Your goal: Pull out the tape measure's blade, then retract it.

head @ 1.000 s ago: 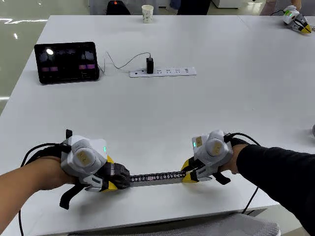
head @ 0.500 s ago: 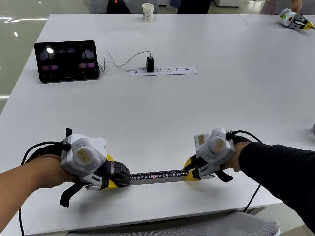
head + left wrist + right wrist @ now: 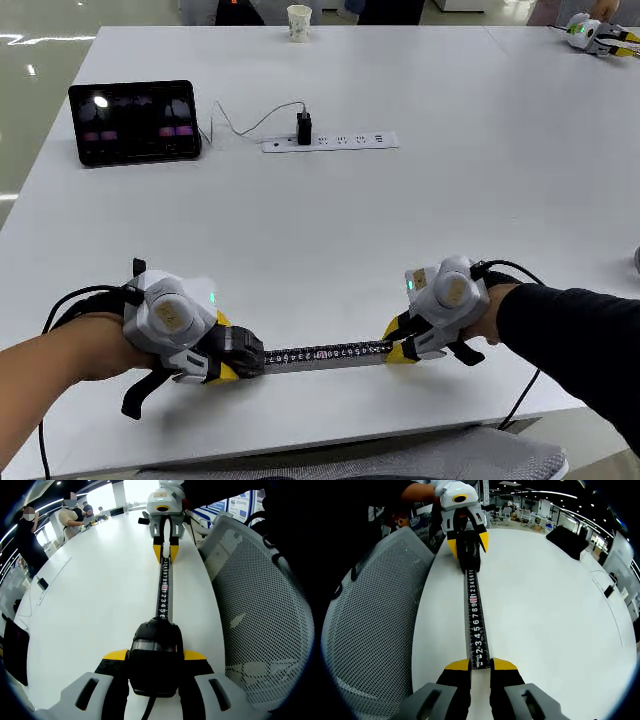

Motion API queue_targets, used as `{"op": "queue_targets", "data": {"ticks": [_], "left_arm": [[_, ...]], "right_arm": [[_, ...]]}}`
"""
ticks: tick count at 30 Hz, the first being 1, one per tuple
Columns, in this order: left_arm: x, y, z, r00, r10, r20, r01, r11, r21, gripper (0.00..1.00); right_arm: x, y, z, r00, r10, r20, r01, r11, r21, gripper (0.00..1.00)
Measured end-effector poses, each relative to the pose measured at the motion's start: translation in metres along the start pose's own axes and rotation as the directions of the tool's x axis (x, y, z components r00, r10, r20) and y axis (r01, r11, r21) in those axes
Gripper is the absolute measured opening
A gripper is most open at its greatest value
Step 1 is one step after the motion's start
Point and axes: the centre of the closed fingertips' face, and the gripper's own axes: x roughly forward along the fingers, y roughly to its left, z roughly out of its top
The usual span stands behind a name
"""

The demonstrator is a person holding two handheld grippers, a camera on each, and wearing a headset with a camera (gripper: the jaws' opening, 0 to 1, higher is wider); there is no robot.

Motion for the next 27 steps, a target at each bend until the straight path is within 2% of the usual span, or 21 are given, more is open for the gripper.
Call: {"op": "queue_targets", "data": {"ticks": [27], "left_arm": [[0.000, 0.001, 0.000, 1.0000, 0.003, 0.001, -0.003, 1.000, -0.004, 0.32]], "right_arm": [[-0.011, -0.003, -0.017, 0.9999, -0.004, -0.015, 0.004, 1.000, 0.012, 0.10]]}}
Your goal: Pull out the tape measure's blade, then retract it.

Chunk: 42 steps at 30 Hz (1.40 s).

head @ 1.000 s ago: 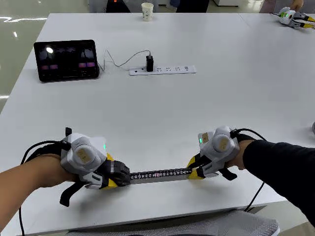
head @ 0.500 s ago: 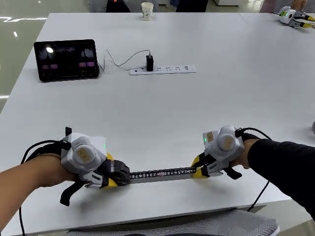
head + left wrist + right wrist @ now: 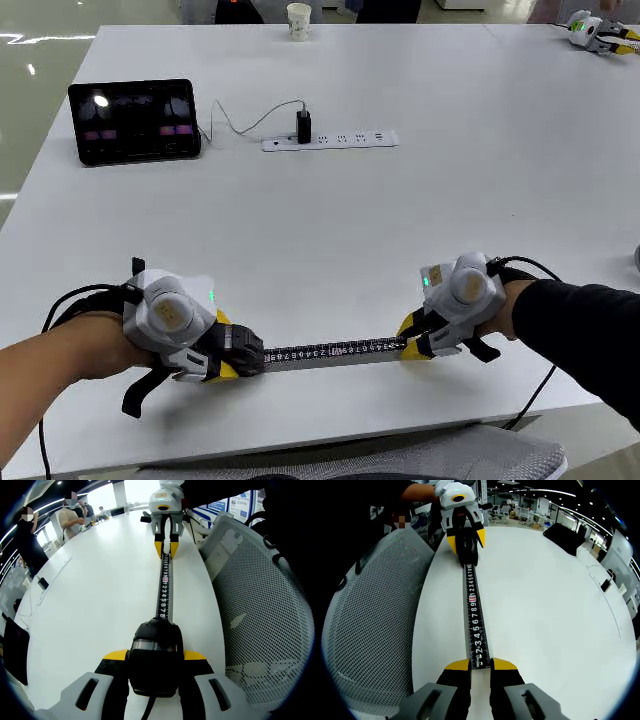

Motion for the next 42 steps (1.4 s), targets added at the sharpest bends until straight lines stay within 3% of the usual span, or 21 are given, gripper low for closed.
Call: {"op": "queue_targets", "data": {"ticks": [42], "left_arm": [[0.000, 0.000, 0.000, 1.0000, -0.002, -0.007, 0.002, 1.000, 0.003, 0.32]], "right_arm": [[-0.013, -0.003, -0.019, 0.9996, 0.001, -0.027, 0.000, 1.000, 0.006, 0.10]]}}
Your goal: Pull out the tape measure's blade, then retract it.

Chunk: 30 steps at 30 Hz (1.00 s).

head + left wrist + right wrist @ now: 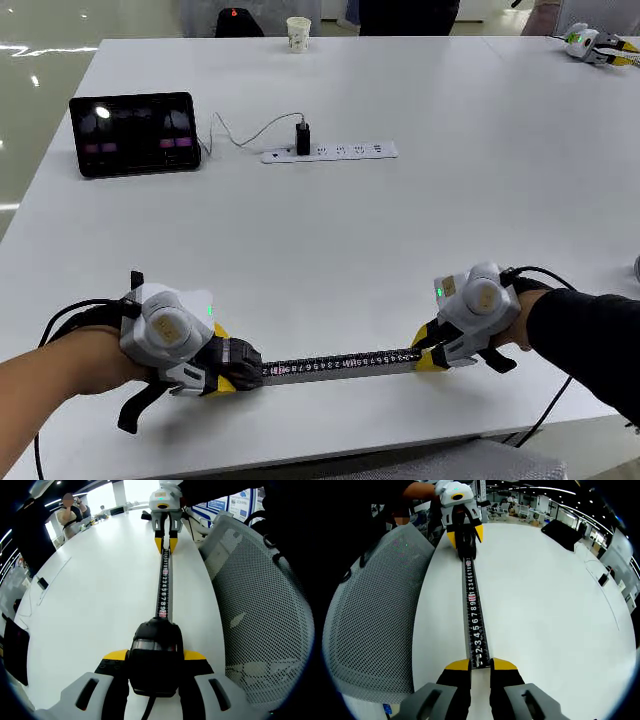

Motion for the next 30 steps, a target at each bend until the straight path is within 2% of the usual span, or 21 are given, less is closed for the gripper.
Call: {"op": "queue_targets", "data": {"ticks": [19, 26, 30], "left_arm": [[0.000, 0.000, -0.001, 1.0000, 0.003, 0.003, -0.003, 1.000, -0.004, 0.32], [0.001, 0.001, 0.000, 1.0000, 0.002, 0.002, -0.002, 1.000, -0.007, 0.32], [0.002, 0.000, 0.001, 1.0000, -0.001, -0.008, 0.002, 1.000, 0.003, 0.33]], "right_arm": [[-0.008, -0.001, -0.014, 0.9999, -0.011, -0.011, 0.011, 1.000, 0.016, 0.10], [-0.008, -0.001, -0.013, 0.9997, -0.015, -0.016, 0.016, 1.000, 0.013, 0.10], [-0.007, -0.001, -0.012, 0.9990, -0.005, -0.044, 0.005, 1.000, -0.004, 0.11]]}}
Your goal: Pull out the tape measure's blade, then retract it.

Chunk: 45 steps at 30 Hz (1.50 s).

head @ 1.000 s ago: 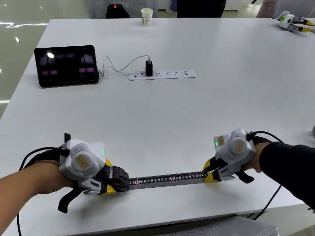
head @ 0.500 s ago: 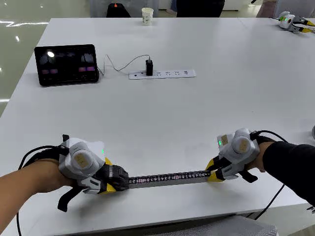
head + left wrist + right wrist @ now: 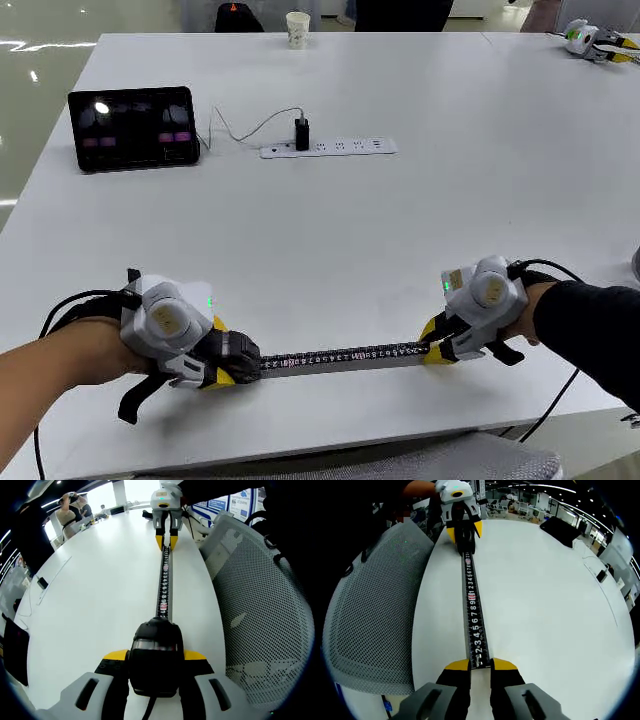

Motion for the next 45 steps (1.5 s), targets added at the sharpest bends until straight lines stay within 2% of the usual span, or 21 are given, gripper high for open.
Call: {"op": "queue_targets", "data": {"ticks": [8, 10, 16, 18, 19, 21, 25, 28, 31, 34, 36, 37, 38, 39, 40, 41, 42, 43, 44, 45], "left_arm": [[-0.001, 0.000, 0.000, 0.9999, 0.009, -0.007, -0.009, 1.000, 0.006, 0.33], [-0.001, 0.001, -0.001, 0.9998, 0.017, -0.013, -0.018, 1.000, -0.018, 0.33], [-0.006, 0.004, -0.002, 0.9998, 0.019, -0.007, -0.019, 0.998, -0.061, 0.34], [-0.010, 0.010, -0.004, 0.9983, 0.058, -0.005, -0.058, 0.990, -0.129, 0.39], [-0.014, 0.011, -0.005, 0.9978, 0.066, -0.003, -0.066, 0.982, -0.178, 0.43], [-0.018, 0.013, -0.005, 0.9973, 0.073, 0.009, -0.069, 0.973, -0.220, 0.46], [-0.031, 0.016, -0.009, 0.9929, 0.115, 0.030, -0.102, 0.954, -0.281, 0.52], [-0.040, 0.017, -0.012, 0.9888, 0.144, 0.041, -0.122, 0.933, -0.337, 0.55], [-0.048, 0.017, -0.016, 0.9842, 0.169, 0.054, -0.135, 0.911, -0.390, 0.60], [-0.057, 0.017, -0.021, 0.9769, 0.204, 0.063, -0.157, 0.887, -0.434, 0.63], [-0.063, 0.018, -0.023, 0.9693, 0.235, 0.073, -0.175, 0.868, -0.465, 0.64], [-0.068, 0.018, -0.025, 0.9633, 0.256, 0.081, -0.184, 0.850, -0.493, 0.65], [-0.071, 0.018, -0.026, 0.9584, 0.272, 0.085, -0.193, 0.838, -0.510, 0.66], [-0.075, 0.018, -0.028, 0.9512, 0.294, 0.092, -0.201, 0.820, -0.536, 0.66], [-0.078, 0.019, -0.029, 0.9448, 0.312, 0.101, -0.204, 0.802, -0.562, 0.68], [-0.080, 0.019, -0.028, 0.9375, 0.328, 0.117, -0.204, 0.790, -0.578, 0.69], [-0.083, 0.017, -0.029, 0.9287, 0.347, 0.132, -0.210, 0.785, -0.583, 0.71], [-0.085, 0.016, -0.031, 0.9246, 0.357, 0.133, -0.217, 0.780, -0.587, 0.74], [-0.087, 0.013, -0.033, 0.9231, 0.361, 0.133, -0.218, 0.776, -0.592, 0.76], [-0.088, 0.012, -0.034, 0.9184, 0.372, 0.134, -0.224, 0.769, -0.598, 0.77]], "right_arm": [[0.001, 0.001, 0.000, 0.9988, -0.001, -0.048, 0.001, 1.000, -0.009, 0.12], [0.001, 0.001, -0.001, 0.9980, -0.005, -0.062, 0.003, 0.999, -0.033, 0.12], [0.001, 0.000, -0.001, 0.9968, -0.011, -0.079, 0.009, 0.999, -0.030, 0.13], [0.001, 0.000, 0.000, 0.9966, -0.024, -0.078, 0.022, 1.000, -0.018, 0.13], [0.001, 0.001, -0.001, 0.9965, -0.031, -0.078, 0.030, 0.999, -0.016, 0.13], [0.001, 0.002, -0.001, 0.9966, -0.038, -0.073, 0.036, 0.999, -0.017, 0.14], [-0.003, -0.001, 0.004, 0.9959, -0.088, -0.019, 0.089, 0.994, 0.059, 0.17], [-0.010, -0.001, 0.006, 0.9931, -0.117, 0.008, 0.116, 0.989, 0.096, 0.22], [-0.018, -0.005, 0.006, 0.9847, -0.170, 0.037, 0.163, 0.974, 0.156, 0.25], [-0.030, -0.006, 0.008, 0.9692, -0.228, 0.094, 0.200, 0.951, 0.237, 0.27], [-0.035, -0.005, 0.006, 0.9624, -0.252, 0.102, 0.217, 0.939, 0.265, 0.30], [-0.039, -0.004, 0.003, 0.9560, -0.273, 0.108, 0.231, 0.927, 0.295, 0.31], [-0.041, -0.003, 0.001, 0.9530, -0.284, 0.107, 0.237, 0.917, 0.321, 0.33], [-0.045, -0.002, -0.001, 0.9460, -0.303, 0.114, 0.244, 0.899, 0.365, 0.34], [-0.049, -0.002, -0.002, 0.9389, -0.321, 0.124, 0.252, 0.886, 0.389, 0.37], [-0.052, -0.002, -0.002, 0.9305, -0.341, 0.135, 0.261, 0.874, 0.410, 0.38], [-0.058, -0.003, -0.003, 0.9142, -0.376, 0.150, 0.281, 0.857, 0.433, 0.39], [-0.062, -0.004, -0.003, 0.9007, -0.404, 0.160, 0.304, 0.849, 0.433, 0.38], [-0.069, -0.003, -0.002, 0.8806, -0.439, 0.177, 0.335, 0.842, 0.423, 0.37], [-0.071, -0.001, -0.003, 0.8754, -0.448, 0.183, 0.340, 0.839, 0.424, 0.36]]}}
